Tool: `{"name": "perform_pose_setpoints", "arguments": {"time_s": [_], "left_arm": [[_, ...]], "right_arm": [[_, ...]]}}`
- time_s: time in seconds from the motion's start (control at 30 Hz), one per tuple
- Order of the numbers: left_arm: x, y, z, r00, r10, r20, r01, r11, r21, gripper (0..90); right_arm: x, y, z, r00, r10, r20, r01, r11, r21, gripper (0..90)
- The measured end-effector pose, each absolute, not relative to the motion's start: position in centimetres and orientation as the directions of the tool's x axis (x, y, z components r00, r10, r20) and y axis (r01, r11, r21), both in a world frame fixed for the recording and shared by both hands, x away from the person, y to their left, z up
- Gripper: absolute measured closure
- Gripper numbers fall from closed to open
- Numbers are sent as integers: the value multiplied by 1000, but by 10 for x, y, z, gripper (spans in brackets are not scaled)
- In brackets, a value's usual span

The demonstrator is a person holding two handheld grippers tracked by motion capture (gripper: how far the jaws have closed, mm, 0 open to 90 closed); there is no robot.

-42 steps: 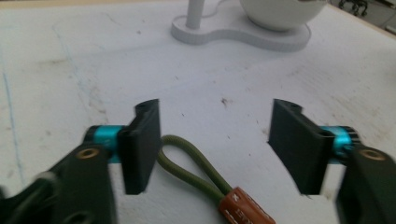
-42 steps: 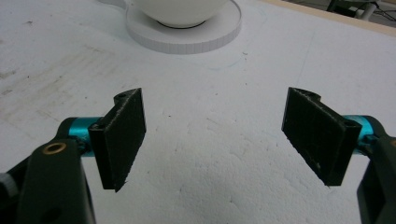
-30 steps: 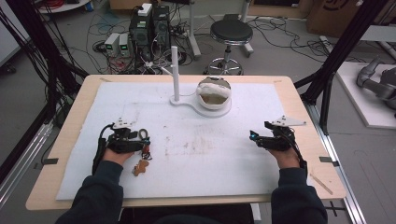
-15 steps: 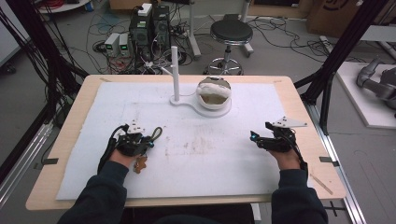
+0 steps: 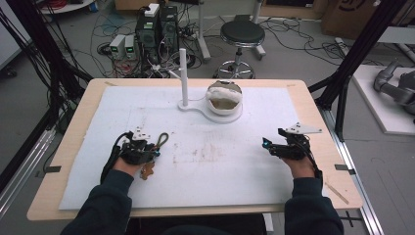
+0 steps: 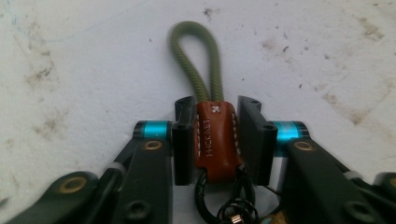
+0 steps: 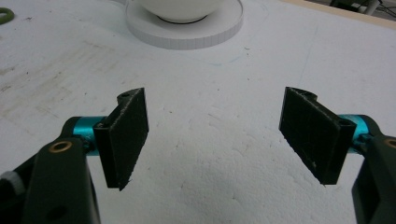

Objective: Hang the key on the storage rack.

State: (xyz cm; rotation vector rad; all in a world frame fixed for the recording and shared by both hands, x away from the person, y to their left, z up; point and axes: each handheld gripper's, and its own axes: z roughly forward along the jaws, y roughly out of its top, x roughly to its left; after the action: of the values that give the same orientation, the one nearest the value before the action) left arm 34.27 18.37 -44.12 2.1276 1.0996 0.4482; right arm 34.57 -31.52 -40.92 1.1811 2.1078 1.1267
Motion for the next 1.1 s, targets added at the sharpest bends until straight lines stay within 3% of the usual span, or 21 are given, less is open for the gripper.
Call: {"name": "perform_pose_setpoints", "arguments": {"time_s": [0.1,0.2,0.5,0.67,1.1], "left_arm": [[344,186,-441,573,819,-29,580,-380,720,704],[344,193,-435,543,834,-98,569,-280,773,705],[341,207,-408,561,805,-193,426,-81,901,706],[347,203,-387,590,791,-163,324,-47,945,707],[394,187,-330,661,731,-170,235,14,972,707]], "right_arm": [[346,-315,-409,-521,853,-11,466,296,834,247],[345,-315,-408,-522,853,-10,465,295,835,247],[345,-317,-408,-512,859,-1,465,278,840,247],[344,-319,-407,-503,864,8,457,258,851,247],[346,-322,-407,-504,864,25,447,235,863,247]]}}
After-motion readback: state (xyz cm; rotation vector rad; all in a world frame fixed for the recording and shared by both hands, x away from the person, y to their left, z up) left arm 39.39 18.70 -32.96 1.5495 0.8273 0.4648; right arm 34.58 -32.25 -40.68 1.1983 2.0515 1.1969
